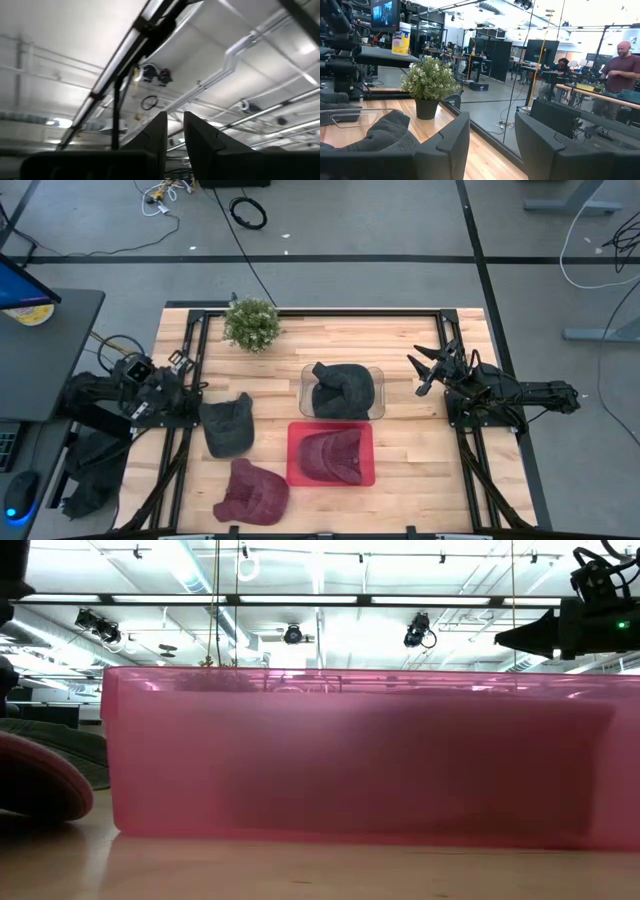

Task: Pick & Place hat
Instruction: Put the red cap into the pink bin

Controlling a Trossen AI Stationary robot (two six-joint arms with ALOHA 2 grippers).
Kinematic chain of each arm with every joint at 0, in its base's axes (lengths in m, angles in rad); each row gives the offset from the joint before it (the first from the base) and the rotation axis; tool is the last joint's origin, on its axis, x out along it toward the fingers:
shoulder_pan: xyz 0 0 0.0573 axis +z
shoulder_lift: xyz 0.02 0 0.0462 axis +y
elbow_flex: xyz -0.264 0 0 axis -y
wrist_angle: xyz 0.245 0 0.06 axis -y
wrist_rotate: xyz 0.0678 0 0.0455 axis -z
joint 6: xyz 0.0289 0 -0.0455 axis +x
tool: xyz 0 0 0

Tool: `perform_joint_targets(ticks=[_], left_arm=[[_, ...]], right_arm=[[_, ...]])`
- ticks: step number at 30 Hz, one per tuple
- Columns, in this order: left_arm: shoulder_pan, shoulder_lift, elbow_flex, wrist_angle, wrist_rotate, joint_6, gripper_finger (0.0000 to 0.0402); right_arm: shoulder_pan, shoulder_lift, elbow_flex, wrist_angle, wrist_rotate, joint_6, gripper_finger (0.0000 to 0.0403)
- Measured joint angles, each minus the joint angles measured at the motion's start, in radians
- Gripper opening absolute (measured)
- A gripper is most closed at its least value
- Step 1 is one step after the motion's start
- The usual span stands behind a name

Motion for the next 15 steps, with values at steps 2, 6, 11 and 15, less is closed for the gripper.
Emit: perform_joint_targets(ticks=[2, 6, 11, 15], left_arm=[[-0.042, 0.057, 0.019, 0.055, 0.032, 0.015, 0.0067], [-0.159, 0.208, 0.116, 0.069, 0.136, 0.086, 0.0067], [-0.357, 0.467, 0.269, 0.03, 0.305, 0.256, 0.0067], [-0.485, 0.637, 0.422, -0.168, 0.359, 0.436, 0.0067]], right_arm=[[0.0, 0.0, 0.0, 0.0, 0.0, 0.0, 0.016], [0.0, 0.0, 0.0, 0.0, 0.0, 0.0, 0.016], [0.0, 0.0, 0.0, 0.0, 0.0, 0.0, 0.016], [0.0, 0.0, 0.0, 0.0, 0.0, 0.0, 0.016]])
